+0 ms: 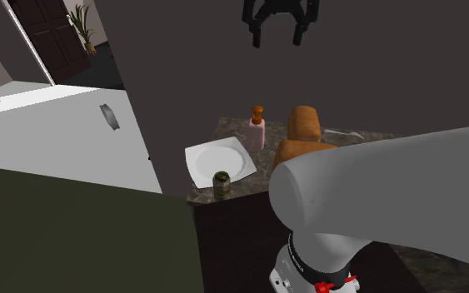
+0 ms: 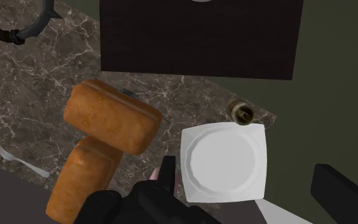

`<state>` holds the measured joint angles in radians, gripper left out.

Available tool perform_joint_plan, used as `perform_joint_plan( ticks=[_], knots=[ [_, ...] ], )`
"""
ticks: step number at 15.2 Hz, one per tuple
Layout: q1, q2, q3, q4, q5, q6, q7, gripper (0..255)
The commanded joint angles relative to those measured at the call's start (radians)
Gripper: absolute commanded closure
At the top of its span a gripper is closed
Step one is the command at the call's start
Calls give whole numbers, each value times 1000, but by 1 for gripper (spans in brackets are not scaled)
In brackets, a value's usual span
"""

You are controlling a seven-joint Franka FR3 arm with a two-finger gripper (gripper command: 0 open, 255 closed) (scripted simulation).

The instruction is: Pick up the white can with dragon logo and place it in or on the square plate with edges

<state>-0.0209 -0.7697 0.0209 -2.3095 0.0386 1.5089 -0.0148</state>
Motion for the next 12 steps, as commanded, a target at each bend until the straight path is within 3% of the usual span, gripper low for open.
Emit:
perform_joint_plan(
  ticks=[1, 12],
  knots=[
    [0, 0, 0, 0, 0, 0, 0, 0],
    [26, 9, 105, -347, 72, 370, 114, 0]
  ],
)
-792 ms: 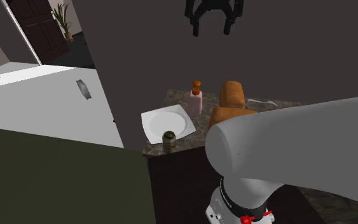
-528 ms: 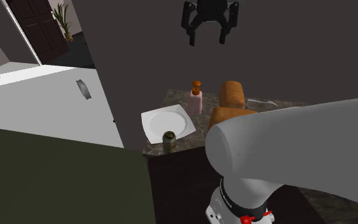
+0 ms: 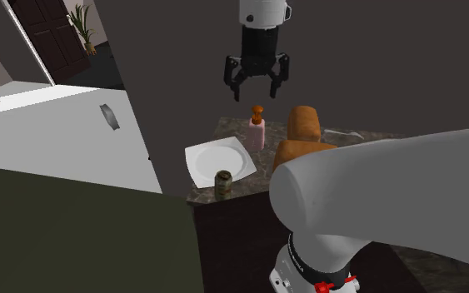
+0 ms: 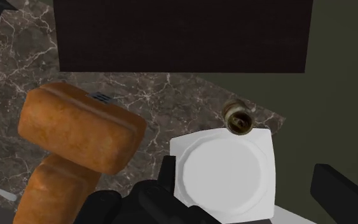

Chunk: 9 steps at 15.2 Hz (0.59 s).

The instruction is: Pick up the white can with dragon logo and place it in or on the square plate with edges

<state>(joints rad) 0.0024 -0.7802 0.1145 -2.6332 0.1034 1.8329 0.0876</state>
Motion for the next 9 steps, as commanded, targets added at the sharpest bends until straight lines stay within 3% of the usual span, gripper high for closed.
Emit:
perform_joint_plan(
  ticks=[1, 9],
  knots=[
    [6, 31, 23, -48, 15, 84, 22, 0],
    [33, 217, 120, -193, 75, 424, 109, 0]
  ],
)
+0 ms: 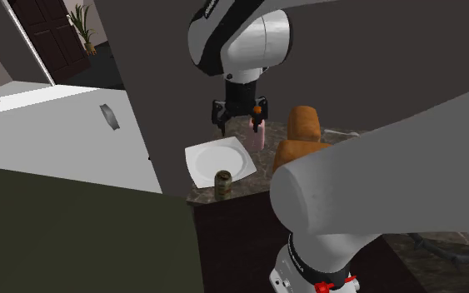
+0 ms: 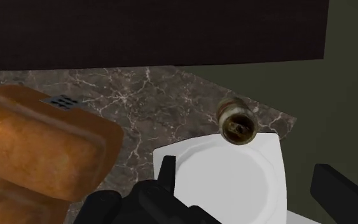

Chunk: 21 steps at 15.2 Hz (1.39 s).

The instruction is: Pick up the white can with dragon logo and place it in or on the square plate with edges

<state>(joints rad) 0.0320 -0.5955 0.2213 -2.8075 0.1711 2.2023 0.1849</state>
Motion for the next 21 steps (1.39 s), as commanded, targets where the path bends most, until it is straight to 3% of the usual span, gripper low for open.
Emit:
perform_joint_plan(
  ticks=[1, 8, 10, 12, 14, 15, 21],
  knots=[
    [5, 68, 26, -29, 13, 102, 24, 0],
    [-15, 385, 125, -49, -6, 446, 139, 0],
    [-38, 493, 154, -38, -62, 543, 203, 0],
    [-64, 607, 168, -18, -177, 632, 308, 0],
    [-51, 723, 127, 13, -358, 707, 462, 0],
    [-19, 774, 82, 31, -438, 736, 531, 0],
    [106, 894, -73, 66, -567, 825, 632, 0]
  ],
)
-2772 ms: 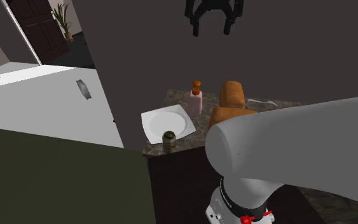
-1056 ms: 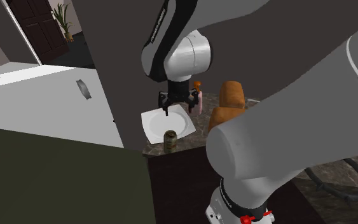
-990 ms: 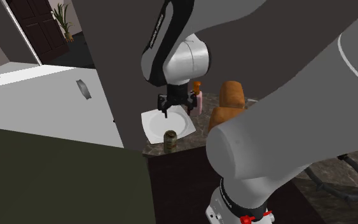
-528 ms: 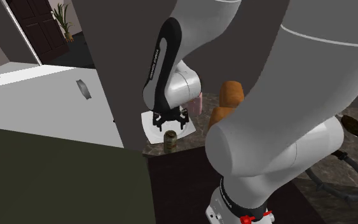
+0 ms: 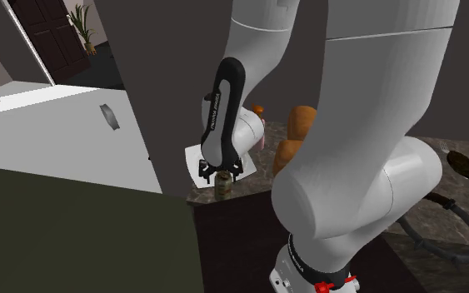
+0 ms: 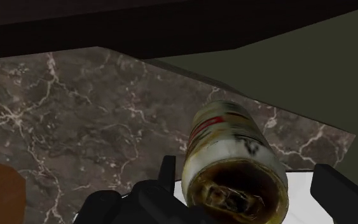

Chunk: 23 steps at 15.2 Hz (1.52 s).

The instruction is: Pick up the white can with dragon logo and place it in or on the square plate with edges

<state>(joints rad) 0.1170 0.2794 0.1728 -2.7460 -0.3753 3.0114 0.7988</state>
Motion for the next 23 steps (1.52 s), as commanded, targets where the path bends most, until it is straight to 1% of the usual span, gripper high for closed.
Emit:
perform_joint_plan(
  ticks=[1, 2, 10, 11, 20, 23],
  knots=[
    [41, 39, -47, 10, -35, 31, 30, 0],
    [53, 50, -60, 14, -41, 39, 35, 0],
    [54, 50, -60, 14, -40, 39, 35, 0],
    [54, 50, -60, 14, -40, 39, 35, 255],
    [54, 50, -61, 14, -40, 40, 35, 255],
    [-9, -10, 11, -5, 2, -5, -1, 255]
  ],
)
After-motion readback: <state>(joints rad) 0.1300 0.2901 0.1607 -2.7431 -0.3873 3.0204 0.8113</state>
